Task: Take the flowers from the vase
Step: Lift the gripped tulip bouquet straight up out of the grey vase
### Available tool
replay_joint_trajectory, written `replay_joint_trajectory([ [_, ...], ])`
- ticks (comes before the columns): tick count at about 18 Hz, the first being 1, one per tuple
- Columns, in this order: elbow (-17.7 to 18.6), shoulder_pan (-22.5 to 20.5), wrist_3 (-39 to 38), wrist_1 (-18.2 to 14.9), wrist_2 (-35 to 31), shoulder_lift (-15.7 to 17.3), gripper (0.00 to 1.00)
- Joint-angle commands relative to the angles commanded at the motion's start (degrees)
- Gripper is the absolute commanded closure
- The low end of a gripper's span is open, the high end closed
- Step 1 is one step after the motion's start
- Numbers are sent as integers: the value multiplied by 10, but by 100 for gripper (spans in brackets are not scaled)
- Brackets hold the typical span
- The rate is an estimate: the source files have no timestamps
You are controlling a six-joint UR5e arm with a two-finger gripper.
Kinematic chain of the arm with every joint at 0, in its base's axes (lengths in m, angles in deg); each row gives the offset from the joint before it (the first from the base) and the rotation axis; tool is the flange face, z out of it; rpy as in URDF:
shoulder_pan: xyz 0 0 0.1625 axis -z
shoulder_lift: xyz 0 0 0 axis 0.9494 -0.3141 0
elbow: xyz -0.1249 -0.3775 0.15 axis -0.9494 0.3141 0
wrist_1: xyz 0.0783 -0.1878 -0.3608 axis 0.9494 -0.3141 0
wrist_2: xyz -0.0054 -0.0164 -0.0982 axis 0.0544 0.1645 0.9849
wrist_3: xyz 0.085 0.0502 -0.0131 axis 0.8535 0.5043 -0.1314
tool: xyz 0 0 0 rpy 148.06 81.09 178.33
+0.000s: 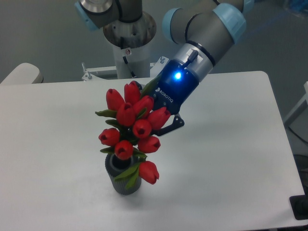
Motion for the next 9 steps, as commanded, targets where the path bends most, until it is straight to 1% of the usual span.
replay_joint_trajectory([
  [4,-2,-22,-5,0,2,0,62],
  [9,3,-58,-10,-1,2,-13,63],
])
